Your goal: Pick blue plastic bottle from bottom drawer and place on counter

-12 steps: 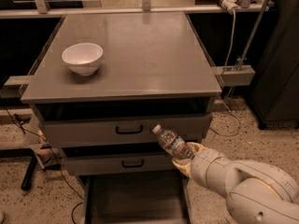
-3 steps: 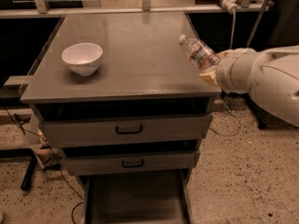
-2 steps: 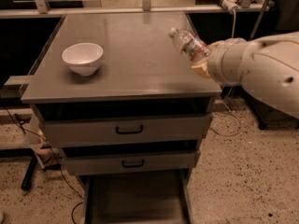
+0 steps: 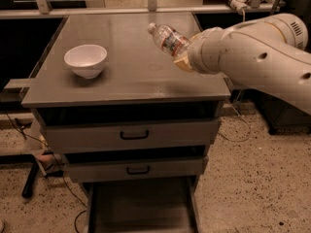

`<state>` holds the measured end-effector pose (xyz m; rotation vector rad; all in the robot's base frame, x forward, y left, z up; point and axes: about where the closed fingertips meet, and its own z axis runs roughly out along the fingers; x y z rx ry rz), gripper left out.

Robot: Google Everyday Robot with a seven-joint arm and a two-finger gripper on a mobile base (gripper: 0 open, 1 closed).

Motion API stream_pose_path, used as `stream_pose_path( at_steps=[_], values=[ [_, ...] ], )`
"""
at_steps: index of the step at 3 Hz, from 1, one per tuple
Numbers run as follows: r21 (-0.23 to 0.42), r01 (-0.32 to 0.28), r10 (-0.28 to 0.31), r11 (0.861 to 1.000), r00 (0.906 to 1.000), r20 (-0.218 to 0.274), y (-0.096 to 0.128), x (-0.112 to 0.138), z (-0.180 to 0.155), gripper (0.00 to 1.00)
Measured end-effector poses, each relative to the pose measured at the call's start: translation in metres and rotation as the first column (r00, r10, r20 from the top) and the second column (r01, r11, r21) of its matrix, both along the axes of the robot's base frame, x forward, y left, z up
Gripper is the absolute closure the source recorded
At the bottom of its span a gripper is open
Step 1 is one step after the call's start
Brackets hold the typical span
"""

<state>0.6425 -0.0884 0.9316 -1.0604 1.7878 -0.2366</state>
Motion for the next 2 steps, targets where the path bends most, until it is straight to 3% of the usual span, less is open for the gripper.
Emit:
stream_pose_path(
  at_steps=[1,2],
  values=[
    [-0.001,0.0,0.0,1.0,1.0,0.0,0.0,0.0,0.0,1.0],
    [-0.025,-0.027,0.027,0.999,0.9996,0.003,0.016,0.014,0.007,1.0]
  ],
)
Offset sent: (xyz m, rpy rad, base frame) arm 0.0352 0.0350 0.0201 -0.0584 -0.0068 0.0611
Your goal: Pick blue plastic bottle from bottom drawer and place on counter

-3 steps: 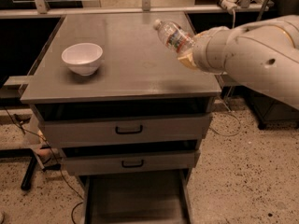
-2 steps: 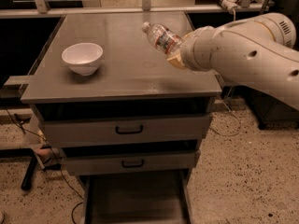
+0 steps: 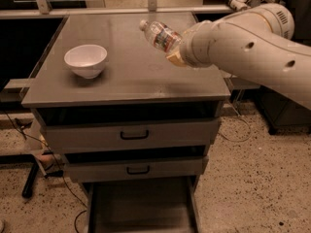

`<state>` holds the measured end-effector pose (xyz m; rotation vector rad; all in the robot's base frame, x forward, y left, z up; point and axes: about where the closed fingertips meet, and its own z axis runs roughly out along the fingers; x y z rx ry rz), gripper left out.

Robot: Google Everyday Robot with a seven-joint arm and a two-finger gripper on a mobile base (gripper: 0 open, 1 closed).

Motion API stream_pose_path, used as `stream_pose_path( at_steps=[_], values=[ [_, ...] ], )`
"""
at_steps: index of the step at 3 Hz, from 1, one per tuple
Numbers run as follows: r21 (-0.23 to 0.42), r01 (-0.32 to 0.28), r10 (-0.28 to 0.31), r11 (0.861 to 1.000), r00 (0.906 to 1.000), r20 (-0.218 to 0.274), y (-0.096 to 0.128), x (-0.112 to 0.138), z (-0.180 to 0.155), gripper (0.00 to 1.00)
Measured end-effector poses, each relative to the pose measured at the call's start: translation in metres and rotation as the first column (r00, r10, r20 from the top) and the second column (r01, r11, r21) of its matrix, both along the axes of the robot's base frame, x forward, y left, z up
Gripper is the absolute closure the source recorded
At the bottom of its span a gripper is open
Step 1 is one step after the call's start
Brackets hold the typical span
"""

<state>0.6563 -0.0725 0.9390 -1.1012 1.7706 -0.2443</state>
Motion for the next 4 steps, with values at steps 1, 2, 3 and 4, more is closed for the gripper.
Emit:
stream_pose_path(
  at_steps=[1,2,3,4],
  values=[
    [-0.051,-0.049,0.047,0.997,0.9982,-0.037,0.025,0.015,-0.01,1.0],
    [-0.057,-0.084,0.08,0.995,0.9942,-0.072,0.04,0.027,-0.02,1.0],
    [-0.05,-0.113,0.106,0.992,0.9872,-0.119,0.047,0.035,-0.036,1.0],
    [-0.051,-0.141,0.131,0.989,0.977,-0.169,0.054,0.038,-0.055,1.0]
  ],
)
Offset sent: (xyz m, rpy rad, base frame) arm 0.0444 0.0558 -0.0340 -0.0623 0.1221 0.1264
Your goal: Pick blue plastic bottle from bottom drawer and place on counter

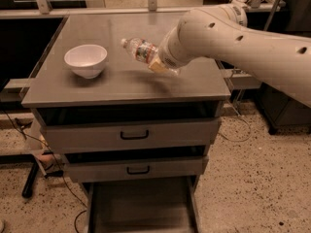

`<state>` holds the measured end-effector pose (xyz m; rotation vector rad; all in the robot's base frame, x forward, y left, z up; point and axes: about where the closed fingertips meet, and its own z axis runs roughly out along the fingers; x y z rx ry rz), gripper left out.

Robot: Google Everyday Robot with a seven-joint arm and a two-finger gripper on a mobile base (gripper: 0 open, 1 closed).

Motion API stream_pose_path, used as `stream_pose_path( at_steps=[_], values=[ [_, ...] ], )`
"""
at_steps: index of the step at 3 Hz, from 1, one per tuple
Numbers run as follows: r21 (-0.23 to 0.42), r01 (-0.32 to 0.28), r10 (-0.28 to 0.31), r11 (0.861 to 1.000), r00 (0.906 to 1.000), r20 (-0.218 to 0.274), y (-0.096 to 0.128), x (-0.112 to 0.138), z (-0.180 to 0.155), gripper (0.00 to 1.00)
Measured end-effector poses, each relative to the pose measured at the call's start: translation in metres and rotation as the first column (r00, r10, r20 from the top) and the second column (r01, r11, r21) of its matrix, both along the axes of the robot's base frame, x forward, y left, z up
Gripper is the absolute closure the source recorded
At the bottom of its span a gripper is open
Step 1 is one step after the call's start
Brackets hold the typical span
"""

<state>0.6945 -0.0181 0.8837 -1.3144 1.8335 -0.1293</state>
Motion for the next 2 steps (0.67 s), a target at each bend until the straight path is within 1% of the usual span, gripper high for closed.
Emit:
stream_pose_path(
  at_steps=[2],
  values=[
    [-0.015,-0.007,0.006,1.0,0.9973,-0.073,0.002,0.005,-0.035,1.0]
  ],
)
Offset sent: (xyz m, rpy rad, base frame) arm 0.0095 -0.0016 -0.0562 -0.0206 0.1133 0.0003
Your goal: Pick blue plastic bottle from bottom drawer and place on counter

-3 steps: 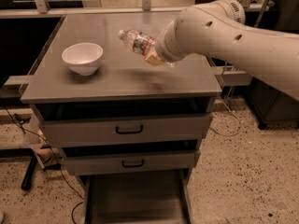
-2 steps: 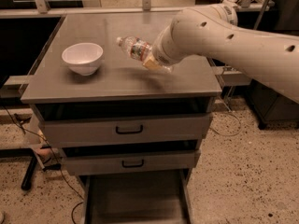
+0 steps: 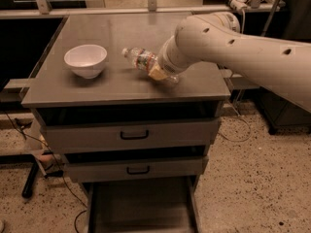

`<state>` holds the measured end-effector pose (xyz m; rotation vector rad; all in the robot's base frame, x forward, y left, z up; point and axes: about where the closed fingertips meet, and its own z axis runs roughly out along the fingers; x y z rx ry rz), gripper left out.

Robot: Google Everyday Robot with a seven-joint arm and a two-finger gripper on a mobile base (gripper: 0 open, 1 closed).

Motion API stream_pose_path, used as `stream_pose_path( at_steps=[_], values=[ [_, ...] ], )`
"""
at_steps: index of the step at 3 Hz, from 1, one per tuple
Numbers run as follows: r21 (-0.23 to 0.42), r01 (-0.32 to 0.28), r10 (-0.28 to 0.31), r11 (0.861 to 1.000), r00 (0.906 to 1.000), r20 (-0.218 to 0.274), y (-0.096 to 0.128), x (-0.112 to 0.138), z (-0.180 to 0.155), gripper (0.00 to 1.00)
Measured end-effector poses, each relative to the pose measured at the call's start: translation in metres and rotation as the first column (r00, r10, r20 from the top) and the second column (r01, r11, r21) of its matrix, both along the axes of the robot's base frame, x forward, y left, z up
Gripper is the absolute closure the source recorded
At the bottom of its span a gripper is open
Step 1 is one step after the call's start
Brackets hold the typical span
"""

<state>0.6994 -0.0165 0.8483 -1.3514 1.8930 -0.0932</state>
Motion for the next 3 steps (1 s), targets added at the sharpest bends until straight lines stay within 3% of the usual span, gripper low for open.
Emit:
stream_pose_path(
  at_steps=[1,3],
  values=[
    [-0.002,-0.004,0.004,1.0,0.9999,-0.01,0.0011,-0.0003,-0.0012,1.0],
    [-0.002,-0.004,0.004,1.0,0.9999,-0.01,0.0011,-0.0003,-0.0012,0.57]
  ],
)
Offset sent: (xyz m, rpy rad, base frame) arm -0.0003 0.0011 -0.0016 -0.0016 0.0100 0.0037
